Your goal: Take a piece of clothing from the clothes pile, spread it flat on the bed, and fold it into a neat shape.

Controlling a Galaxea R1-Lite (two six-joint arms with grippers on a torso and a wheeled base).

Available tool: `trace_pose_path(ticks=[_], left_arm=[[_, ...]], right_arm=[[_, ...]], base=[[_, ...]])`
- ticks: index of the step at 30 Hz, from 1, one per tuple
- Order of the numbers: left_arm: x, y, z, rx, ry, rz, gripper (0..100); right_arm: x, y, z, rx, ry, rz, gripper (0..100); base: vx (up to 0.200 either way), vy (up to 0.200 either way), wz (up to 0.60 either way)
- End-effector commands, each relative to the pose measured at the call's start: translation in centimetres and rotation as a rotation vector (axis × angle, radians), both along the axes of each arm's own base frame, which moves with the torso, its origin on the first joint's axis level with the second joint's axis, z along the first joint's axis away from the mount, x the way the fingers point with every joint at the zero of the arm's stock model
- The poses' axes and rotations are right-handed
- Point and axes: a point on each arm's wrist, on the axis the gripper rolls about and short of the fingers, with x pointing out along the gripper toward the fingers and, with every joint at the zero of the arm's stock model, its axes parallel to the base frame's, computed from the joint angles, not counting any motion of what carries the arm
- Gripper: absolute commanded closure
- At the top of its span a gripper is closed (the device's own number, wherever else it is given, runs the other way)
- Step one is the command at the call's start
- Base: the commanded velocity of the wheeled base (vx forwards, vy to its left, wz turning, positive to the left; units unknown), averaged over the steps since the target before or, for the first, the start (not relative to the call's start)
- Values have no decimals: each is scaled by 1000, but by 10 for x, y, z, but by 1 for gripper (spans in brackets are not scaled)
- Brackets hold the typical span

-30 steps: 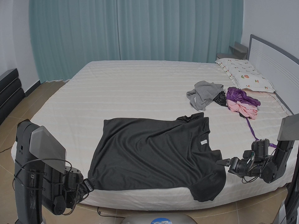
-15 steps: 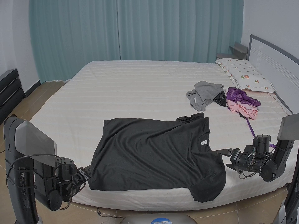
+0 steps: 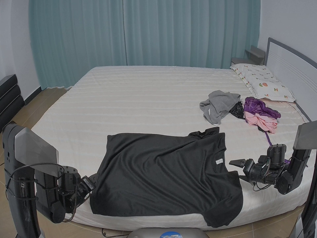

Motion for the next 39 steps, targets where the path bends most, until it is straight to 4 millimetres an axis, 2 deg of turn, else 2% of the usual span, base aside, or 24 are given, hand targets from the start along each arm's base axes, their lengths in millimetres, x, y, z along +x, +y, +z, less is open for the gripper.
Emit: trace_pose_path(ticks=[1,10,19,29,32,39], left_arm=[[1,-1,2,-20,-17,9,0],[2,-2,3,-50,-29,25,0],[3,-2,3,-59,-32,29,0],[8,-9,5,-66,-58,6,0],[13,-14,8,-71,-89,-7,0],[42,-25,21,-57,-189,-99,0]], right_arm=[[0,0,-1,1,6,0,0],[-1,1,-4,0,18,1,0],[-1,2,-4,-1,16,6,0],[2,5,-3,0,4,14,0],[2,5,-2,0,-1,14,0],[0,11,-1,-3,1,28,0]], base=[[0,0,0],[0,0,0],[0,200,0],[0,0,0],[0,0,0],[0,0,0]])
